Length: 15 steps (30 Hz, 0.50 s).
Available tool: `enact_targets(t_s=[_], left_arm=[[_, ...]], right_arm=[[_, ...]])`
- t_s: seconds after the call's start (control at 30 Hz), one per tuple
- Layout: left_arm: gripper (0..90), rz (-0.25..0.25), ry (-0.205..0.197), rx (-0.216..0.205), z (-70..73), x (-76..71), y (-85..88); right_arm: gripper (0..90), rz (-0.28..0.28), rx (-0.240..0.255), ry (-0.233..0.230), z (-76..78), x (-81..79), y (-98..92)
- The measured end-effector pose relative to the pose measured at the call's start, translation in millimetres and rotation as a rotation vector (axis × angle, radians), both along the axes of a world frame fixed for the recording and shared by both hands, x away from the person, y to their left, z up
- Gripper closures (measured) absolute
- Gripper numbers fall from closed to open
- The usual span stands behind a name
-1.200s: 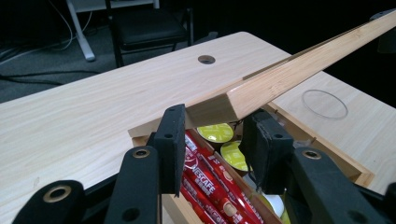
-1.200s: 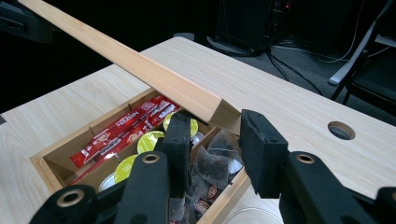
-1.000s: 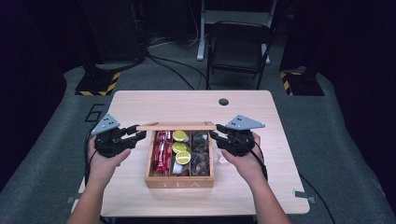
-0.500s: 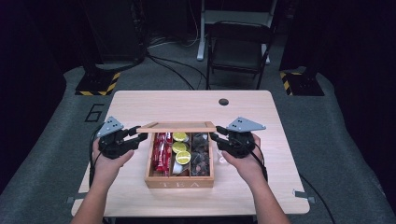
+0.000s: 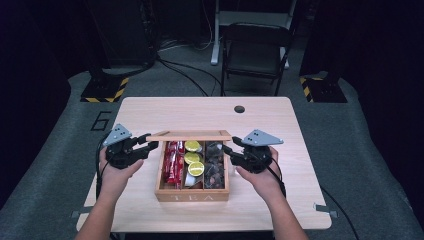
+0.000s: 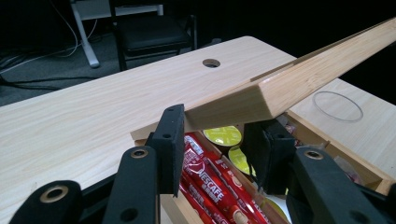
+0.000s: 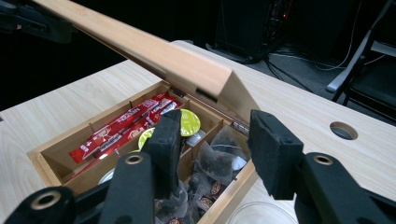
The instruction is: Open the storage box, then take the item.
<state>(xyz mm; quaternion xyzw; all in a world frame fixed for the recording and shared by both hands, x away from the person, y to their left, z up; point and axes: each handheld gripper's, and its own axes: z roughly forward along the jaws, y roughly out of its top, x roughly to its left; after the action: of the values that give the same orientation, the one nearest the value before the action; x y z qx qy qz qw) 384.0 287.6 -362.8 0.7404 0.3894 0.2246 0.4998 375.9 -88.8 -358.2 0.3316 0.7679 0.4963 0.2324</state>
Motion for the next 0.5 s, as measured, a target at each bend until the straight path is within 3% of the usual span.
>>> enact_targets(t_s=[0.5], left_arm=[[58.9,-0.003,0.002,-0.015,3.4,8.3,1.3]], right_arm=[[51.1,-0.048,0.012,0.013,-1.7,-6.2,-10.5]])
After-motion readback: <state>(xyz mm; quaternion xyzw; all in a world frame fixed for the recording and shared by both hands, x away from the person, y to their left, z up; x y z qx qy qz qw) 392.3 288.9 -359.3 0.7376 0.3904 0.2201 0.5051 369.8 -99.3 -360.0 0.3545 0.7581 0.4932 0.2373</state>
